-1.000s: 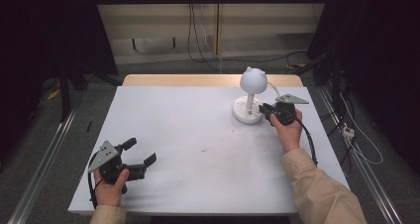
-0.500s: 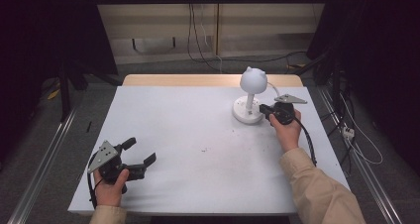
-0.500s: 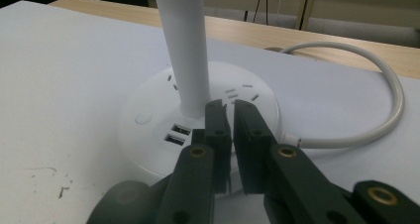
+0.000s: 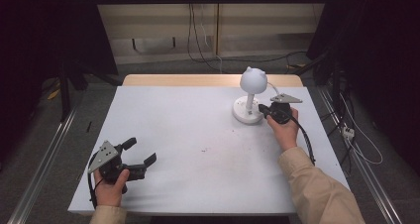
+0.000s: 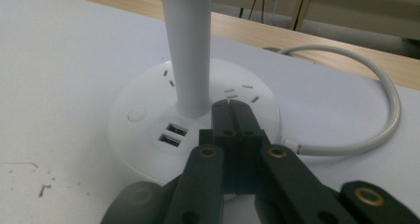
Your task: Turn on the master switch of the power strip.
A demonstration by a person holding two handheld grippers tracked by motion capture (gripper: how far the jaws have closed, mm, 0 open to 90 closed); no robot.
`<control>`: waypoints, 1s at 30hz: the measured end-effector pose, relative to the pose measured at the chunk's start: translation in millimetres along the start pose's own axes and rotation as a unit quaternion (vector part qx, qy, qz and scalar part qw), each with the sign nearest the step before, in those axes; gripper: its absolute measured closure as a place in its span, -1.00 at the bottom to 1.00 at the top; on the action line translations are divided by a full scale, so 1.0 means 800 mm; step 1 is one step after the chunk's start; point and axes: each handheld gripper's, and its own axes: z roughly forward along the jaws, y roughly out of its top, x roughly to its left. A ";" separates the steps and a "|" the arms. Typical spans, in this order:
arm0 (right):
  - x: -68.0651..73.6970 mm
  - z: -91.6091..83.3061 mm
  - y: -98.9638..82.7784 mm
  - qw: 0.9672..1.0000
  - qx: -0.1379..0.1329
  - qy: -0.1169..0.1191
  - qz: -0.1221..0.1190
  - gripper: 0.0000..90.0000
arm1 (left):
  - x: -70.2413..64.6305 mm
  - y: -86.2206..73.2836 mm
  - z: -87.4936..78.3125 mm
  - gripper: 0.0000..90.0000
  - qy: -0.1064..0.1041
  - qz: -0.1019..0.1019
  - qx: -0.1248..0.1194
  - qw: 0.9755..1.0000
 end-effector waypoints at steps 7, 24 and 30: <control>-0.001 0.006 -0.005 1.000 0.006 -0.006 -0.003 1.00 | 0.001 -0.001 0.000 -0.91 0.002 -0.002 0.000 1.000; 0.001 0.009 -0.007 1.000 0.003 -0.003 -0.015 1.00 | 0.000 -0.001 0.001 -0.92 0.000 -0.002 0.002 1.000; 0.001 0.009 -0.007 1.000 0.003 -0.003 -0.018 1.00 | 0.000 0.000 0.001 -0.91 0.000 0.001 0.002 1.000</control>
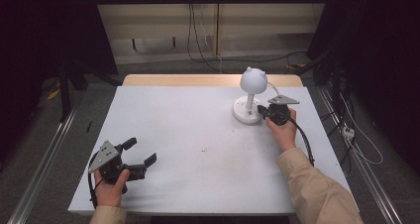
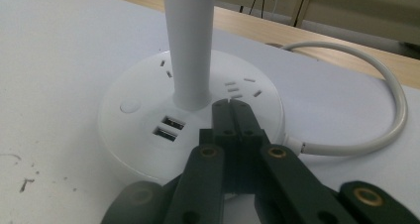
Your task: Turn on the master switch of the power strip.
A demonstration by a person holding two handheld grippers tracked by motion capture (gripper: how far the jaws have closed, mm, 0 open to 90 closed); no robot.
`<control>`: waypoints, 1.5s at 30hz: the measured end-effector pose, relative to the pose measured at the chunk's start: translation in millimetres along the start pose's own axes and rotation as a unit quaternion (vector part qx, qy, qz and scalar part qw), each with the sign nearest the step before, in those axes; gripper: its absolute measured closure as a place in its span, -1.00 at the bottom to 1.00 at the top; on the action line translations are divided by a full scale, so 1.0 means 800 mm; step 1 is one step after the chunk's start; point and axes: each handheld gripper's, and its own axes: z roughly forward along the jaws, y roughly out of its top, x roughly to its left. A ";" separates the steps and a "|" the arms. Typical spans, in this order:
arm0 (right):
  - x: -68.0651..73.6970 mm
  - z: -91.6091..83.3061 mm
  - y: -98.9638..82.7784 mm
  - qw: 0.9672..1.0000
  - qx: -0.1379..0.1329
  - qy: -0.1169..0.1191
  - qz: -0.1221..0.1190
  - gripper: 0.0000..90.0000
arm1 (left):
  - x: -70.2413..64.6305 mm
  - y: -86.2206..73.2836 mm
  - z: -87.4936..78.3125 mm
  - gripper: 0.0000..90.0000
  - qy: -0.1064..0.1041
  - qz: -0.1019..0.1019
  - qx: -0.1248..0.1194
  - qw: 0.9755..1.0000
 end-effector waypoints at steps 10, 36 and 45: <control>0.000 0.000 -0.001 1.000 -0.001 0.001 -0.005 1.00 | -0.001 0.000 0.000 -0.91 0.001 0.001 0.000 1.000; -0.002 0.001 -0.002 1.000 -0.002 0.009 0.000 1.00 | -0.002 0.000 0.001 -0.91 0.000 0.004 0.000 1.000; -0.002 0.001 -0.003 1.000 -0.002 0.010 0.002 1.00 | -0.003 0.000 0.001 -0.91 0.001 0.004 0.001 1.000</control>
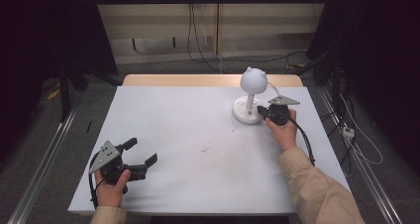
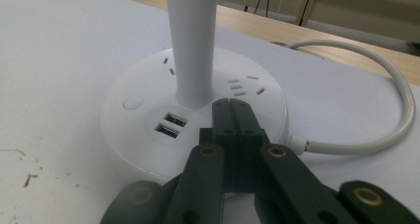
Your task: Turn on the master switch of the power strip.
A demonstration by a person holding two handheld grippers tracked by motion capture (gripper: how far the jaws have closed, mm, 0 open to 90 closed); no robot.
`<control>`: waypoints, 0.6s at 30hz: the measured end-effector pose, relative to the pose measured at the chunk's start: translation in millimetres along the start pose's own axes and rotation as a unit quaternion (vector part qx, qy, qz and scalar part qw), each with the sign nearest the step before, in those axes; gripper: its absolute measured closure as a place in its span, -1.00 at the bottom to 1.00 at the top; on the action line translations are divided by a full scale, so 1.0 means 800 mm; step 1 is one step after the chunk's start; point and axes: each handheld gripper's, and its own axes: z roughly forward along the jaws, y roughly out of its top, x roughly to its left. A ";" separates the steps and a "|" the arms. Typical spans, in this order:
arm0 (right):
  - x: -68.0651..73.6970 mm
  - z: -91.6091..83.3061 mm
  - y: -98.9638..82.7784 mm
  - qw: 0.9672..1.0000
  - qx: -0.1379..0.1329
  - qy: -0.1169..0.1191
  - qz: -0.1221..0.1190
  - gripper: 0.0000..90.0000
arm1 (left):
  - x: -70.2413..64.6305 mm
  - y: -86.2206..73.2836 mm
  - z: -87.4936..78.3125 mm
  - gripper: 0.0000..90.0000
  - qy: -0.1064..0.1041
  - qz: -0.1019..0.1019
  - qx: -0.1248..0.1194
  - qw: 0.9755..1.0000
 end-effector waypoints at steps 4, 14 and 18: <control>0.000 0.000 0.000 1.000 0.001 0.000 0.001 1.00 | -0.001 0.000 0.000 -0.91 0.000 0.000 -0.001 1.000; 0.001 0.000 0.000 1.000 0.001 -0.002 0.005 1.00 | -0.001 0.000 0.000 -0.91 0.000 0.001 -0.001 1.000; 0.001 0.001 -0.001 1.000 0.000 -0.002 0.004 1.00 | -0.001 0.001 0.000 -0.91 -0.001 0.002 0.000 1.000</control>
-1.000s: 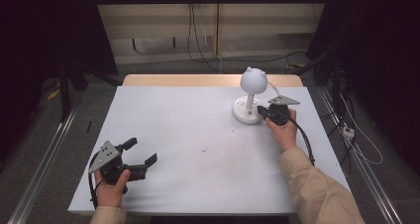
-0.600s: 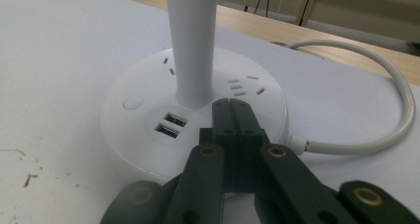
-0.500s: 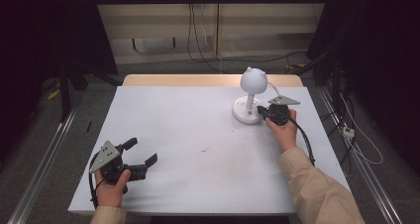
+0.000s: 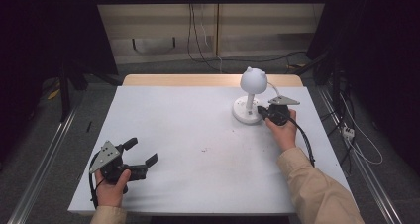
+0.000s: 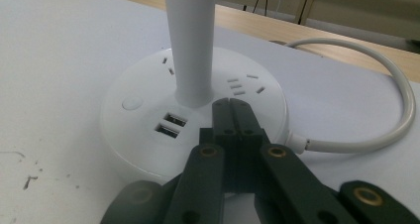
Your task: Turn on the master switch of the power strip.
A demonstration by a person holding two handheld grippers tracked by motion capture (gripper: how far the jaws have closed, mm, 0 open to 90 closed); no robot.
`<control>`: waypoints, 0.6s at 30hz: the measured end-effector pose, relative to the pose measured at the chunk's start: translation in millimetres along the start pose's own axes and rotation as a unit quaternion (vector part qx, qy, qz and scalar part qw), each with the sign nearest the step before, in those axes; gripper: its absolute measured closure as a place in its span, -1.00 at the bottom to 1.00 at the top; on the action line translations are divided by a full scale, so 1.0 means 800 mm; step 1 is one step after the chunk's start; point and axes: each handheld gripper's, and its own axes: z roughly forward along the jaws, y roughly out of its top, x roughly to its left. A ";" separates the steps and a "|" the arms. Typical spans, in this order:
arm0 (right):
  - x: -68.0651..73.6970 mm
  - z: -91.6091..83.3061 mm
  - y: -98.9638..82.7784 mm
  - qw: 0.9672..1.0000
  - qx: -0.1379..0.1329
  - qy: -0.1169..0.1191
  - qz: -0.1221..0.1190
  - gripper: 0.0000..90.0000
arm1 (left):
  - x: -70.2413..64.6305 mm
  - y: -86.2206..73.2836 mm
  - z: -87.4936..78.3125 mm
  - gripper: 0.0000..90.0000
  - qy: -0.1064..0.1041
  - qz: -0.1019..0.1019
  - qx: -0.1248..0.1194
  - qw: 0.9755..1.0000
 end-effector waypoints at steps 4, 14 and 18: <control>0.000 0.000 0.000 1.000 0.002 -0.002 0.000 1.00 | 0.000 0.000 0.000 -0.91 0.000 0.000 0.000 1.000; 0.001 0.000 0.001 1.000 0.006 -0.003 0.004 1.00 | 0.000 0.000 0.000 -0.91 0.001 -0.001 -0.002 1.000; 0.001 0.000 0.001 1.000 0.008 -0.002 0.003 1.00 | 0.000 0.000 0.000 -0.91 0.001 0.000 -0.002 1.000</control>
